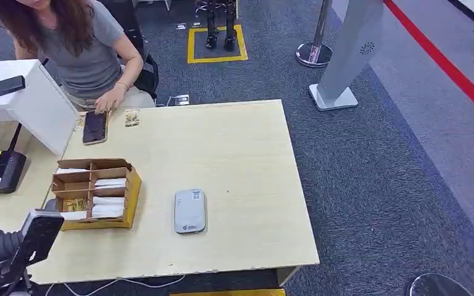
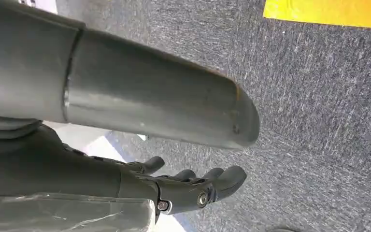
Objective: Pass the card to the sensor for recognition and then transmit it.
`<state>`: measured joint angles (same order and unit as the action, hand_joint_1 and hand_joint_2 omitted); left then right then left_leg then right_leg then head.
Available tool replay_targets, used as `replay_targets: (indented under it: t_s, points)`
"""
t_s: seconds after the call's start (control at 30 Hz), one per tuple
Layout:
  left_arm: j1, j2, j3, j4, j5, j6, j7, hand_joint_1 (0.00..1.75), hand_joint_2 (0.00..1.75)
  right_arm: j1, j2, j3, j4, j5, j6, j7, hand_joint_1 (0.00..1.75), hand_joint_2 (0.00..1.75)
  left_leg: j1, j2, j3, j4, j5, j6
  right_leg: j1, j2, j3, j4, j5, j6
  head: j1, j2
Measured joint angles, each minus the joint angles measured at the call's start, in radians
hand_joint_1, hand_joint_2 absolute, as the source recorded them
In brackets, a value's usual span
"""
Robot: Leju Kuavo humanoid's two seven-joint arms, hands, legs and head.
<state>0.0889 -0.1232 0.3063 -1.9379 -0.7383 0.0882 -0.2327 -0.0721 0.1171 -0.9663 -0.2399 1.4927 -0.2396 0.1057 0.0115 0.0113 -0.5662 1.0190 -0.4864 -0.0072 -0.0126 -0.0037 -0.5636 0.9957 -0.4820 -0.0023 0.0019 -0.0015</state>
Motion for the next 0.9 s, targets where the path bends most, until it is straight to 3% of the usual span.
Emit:
replay_targets:
  t_s: [0.17, 0.33, 0.6, 0.9]
  points:
    - [0.034, 0.002, -0.043, -0.024, -0.21, 0.048, 0.045, 0.0, 1.75, 0.002, 0.001, -0.009, 0.0, 0.004, 0.0, 0.009, 0.0, 0.0, 0.0, 0.0, 0.0, 0.0, 0.0, 0.0, 0.0, 0.0, 0.0, 0.0, 0.0, 0.0, 0.0, 0.0]
    - [0.058, 0.022, -0.102, -0.028, -0.363, 0.052, 0.12, 0.0, 1.75, 0.003, 0.003, -0.011, 0.0, 0.01, 0.0, 0.011, 0.0, 0.0, 0.0, 0.0, 0.0, 0.0, 0.0, 0.0, 0.0, 0.0, 0.0, 0.0, 0.0, 0.0, 0.0, 0.0]
    - [0.071, 0.047, -0.148, -0.028, -0.403, 0.051, 0.146, 0.0, 1.75, 0.002, 0.004, -0.013, -0.001, 0.01, 0.0, 0.011, 0.0, 0.0, 0.0, 0.0, 0.0, 0.0, 0.0, 0.0, 0.0, 0.0, 0.0, 0.0, 0.0, 0.0, 0.0, 0.0]
    - [0.07, 0.095, -0.182, 0.014, -0.563, 0.003, 0.238, 0.0, 1.75, 0.002, 0.004, -0.025, -0.002, 0.026, 0.0, 0.008, 0.0, 0.0, 0.0, 0.0, 0.0, 0.0, 0.0, 0.0, 0.0, 0.0, 0.0, 0.0, 0.0, 0.0, 0.0, 0.0]
